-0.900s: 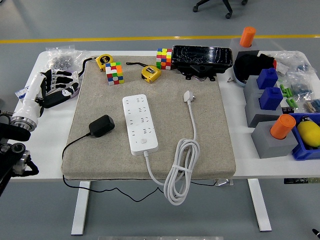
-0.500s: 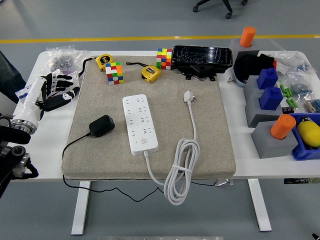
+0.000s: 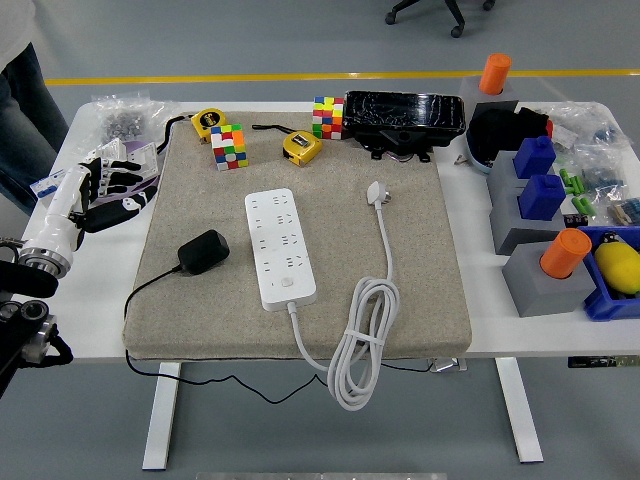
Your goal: Put the plug near the board,insert it into the board,press the button,pull the plug out
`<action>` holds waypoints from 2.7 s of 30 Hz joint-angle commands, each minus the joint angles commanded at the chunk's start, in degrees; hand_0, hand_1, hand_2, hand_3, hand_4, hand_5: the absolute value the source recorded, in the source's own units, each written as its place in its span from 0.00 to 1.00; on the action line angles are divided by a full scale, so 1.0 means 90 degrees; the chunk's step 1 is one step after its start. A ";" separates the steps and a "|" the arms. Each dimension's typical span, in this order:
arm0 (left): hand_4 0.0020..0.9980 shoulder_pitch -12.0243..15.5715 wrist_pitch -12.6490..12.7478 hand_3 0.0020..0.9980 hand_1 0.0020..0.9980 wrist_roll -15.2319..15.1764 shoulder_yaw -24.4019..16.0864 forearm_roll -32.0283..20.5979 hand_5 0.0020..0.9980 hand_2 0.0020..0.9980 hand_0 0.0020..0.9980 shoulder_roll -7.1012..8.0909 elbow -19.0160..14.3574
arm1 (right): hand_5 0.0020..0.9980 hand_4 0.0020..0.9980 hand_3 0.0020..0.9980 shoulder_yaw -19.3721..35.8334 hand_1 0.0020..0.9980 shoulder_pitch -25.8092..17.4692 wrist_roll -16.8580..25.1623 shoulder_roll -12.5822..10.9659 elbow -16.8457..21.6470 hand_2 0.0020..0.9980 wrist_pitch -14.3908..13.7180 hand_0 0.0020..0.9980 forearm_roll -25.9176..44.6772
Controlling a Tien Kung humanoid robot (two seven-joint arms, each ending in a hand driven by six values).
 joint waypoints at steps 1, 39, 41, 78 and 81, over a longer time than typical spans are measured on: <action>0.83 0.0006 -0.0001 0.59 0.66 0.0008 -0.0012 0.0006 0.19 0.58 0.67 -0.0006 0.0000 | 0.55 1.00 0.62 0.0009 0.69 -0.0008 -0.0005 0.0003 -0.0004 0.69 -0.0002 0.68 -0.0002; 0.82 0.0116 -0.0016 0.59 0.66 0.0154 0.0013 0.0081 0.20 0.58 0.67 0.0067 -0.0006 | 0.55 1.00 0.60 0.0133 0.69 -0.0244 -0.0095 -0.0094 0.0059 0.69 -0.0066 0.68 -0.0091; 0.82 0.0123 -0.0024 0.59 0.66 0.0166 0.0015 0.0087 0.20 0.58 0.67 0.0067 -0.0004 | 0.55 1.00 0.60 0.0145 0.69 -0.0249 -0.0097 -0.0091 0.0060 0.69 -0.0063 0.68 -0.0091; 0.81 0.0075 -0.0057 0.59 0.66 0.0222 -0.0070 0.0142 0.20 0.58 0.67 0.0054 -0.0012 | 0.54 1.00 0.60 0.0241 0.69 -0.0288 -0.0098 -0.0129 0.0109 0.69 -0.0041 0.67 -0.0098; 0.81 0.0056 -0.0062 0.59 0.66 0.0226 -0.0062 0.0140 0.20 0.58 0.67 0.0053 -0.0015 | 0.54 1.00 0.60 0.0238 0.69 -0.0268 -0.0101 -0.0135 0.0103 0.69 -0.0041 0.67 -0.0093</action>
